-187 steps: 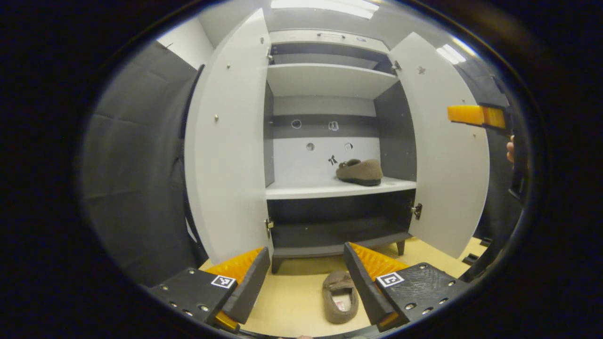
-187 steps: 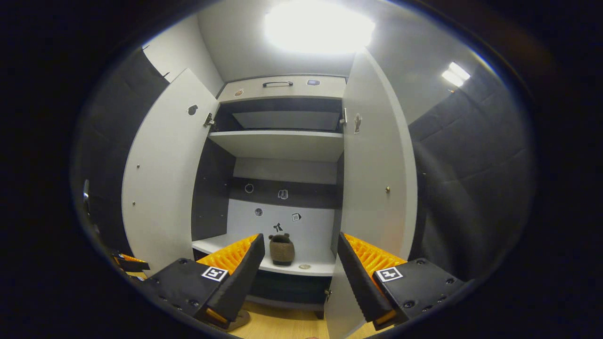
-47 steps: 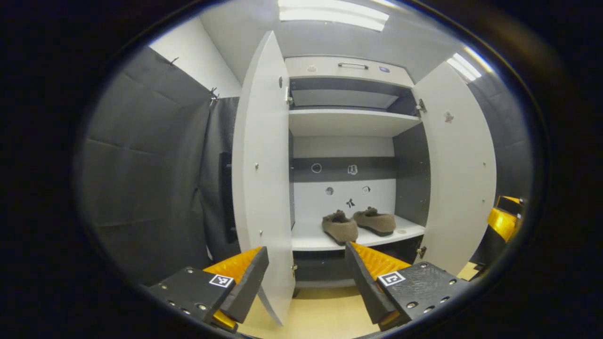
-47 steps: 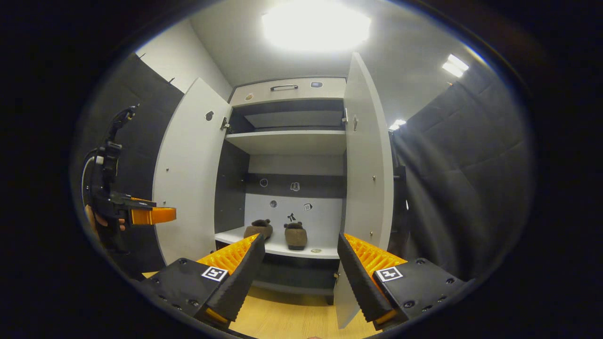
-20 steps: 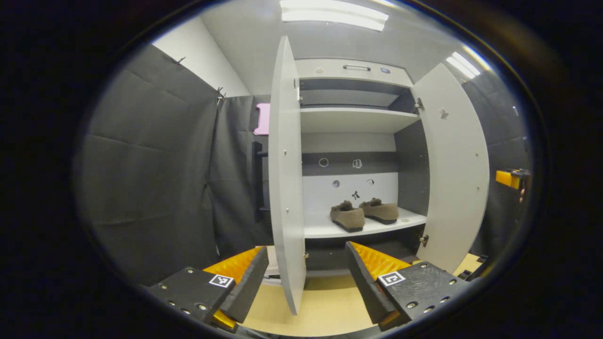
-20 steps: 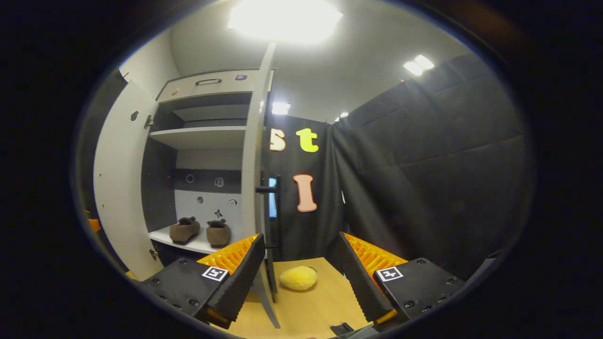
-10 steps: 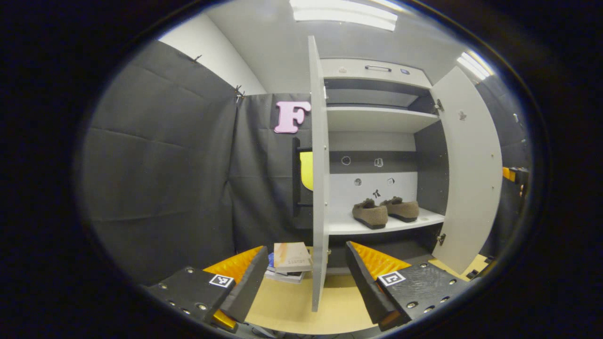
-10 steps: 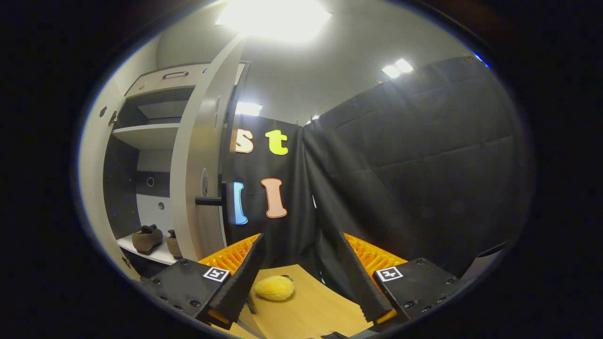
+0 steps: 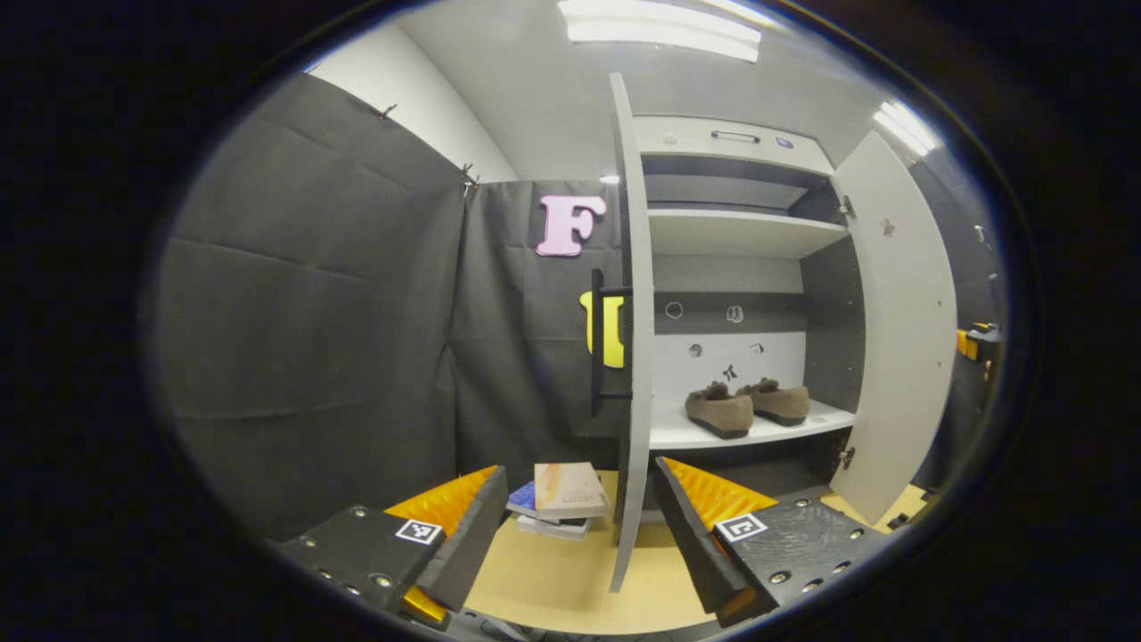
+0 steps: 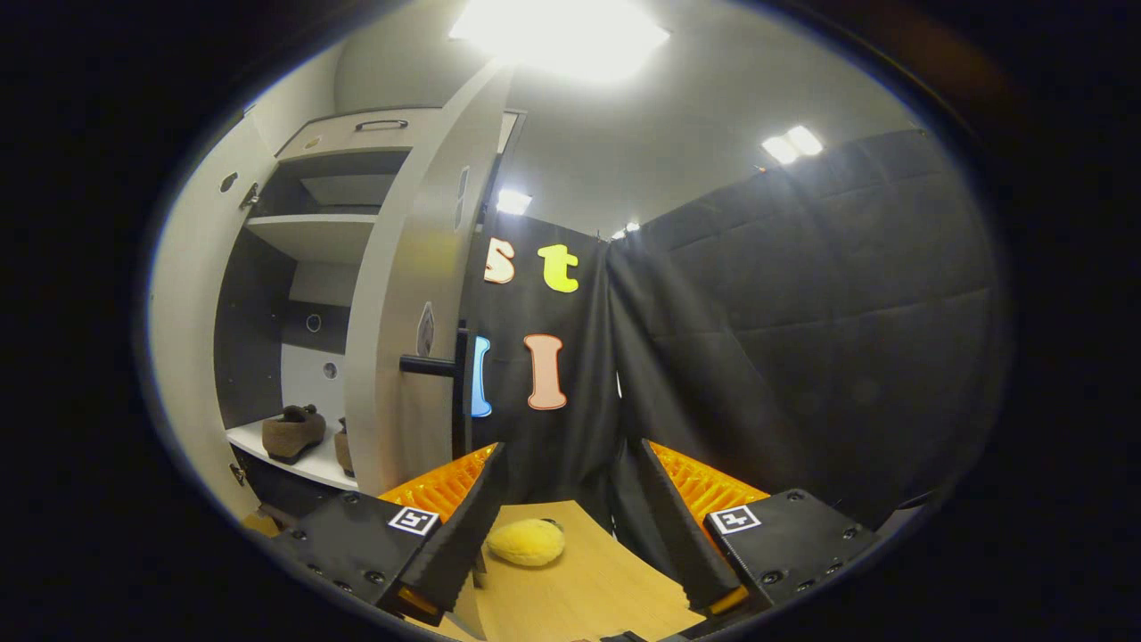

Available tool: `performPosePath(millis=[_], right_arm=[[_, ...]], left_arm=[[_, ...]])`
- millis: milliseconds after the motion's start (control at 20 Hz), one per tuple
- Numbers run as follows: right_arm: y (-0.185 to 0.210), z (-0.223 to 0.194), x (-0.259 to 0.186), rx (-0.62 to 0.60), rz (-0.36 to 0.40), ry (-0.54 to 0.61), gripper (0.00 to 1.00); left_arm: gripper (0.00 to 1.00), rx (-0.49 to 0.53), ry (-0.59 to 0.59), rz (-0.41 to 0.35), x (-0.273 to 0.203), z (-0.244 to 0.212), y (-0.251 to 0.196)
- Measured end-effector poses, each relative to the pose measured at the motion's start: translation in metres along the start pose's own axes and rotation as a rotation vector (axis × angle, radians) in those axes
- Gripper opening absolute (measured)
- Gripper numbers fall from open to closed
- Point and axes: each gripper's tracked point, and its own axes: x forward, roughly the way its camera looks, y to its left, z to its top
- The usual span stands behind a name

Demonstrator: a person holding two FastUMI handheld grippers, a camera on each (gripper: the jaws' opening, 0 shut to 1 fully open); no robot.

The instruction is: Grab one shoe with the right hand and put it into the shoe cabinet, grab the other shoe with the left hand and put it into the shoe cabinet; then close the right door with the right hand and the left door with the left hand.

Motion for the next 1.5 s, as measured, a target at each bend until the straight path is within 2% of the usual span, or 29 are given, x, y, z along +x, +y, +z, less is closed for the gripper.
performPosePath(millis=[350, 450, 500, 850, 950, 1050, 1100, 1300, 1500], right_arm=[[0.050, 0.006, -0.010, -0.005, 0.140, -0.020, 0.94], [0.060, 0.009, -0.011, -0.011, 0.164, -0.028, 0.92], [0.064, 0.009, -0.012, -0.017, 0.173, -0.031, 0.95], [0.110, 0.013, -0.012, -0.032, 0.275, -0.036, 0.92], [0.124, 0.013, -0.011, -0.035, 0.291, -0.032, 0.95], [0.139, 0.014, -0.006, -0.034, 0.307, -0.026, 0.92], [0.143, 0.013, -0.004, -0.032, 0.318, -0.023, 0.95], [0.175, 0.010, 0.003, -0.015, 0.363, 0.001, 0.98], [0.176, 0.006, 0.002, -0.024, 0.366, 0.000, 0.97]], left_arm=[[1.00, 0.013, 0.004, -0.009, -0.004, -0.002, -0.006], [1.00, 0.006, 0.001, -0.003, -0.007, -0.001, -0.003], [1.00, 0.001, 0.000, 0.002, -0.010, -0.002, -0.001], [1.00, -0.005, 0.006, 0.045, -0.022, -0.004, 0.014], [1.00, -0.001, 0.005, 0.057, -0.027, -0.006, 0.018], [1.00, -0.005, 0.008, 0.071, -0.030, -0.007, 0.023], [1.00, -0.008, 0.008, 0.079, -0.033, -0.007, 0.026], [1.00, -0.014, 0.006, 0.113, -0.042, -0.006, 0.039], [1.00, -0.002, 0.002, 0.140, -0.043, -0.001, 0.047]])
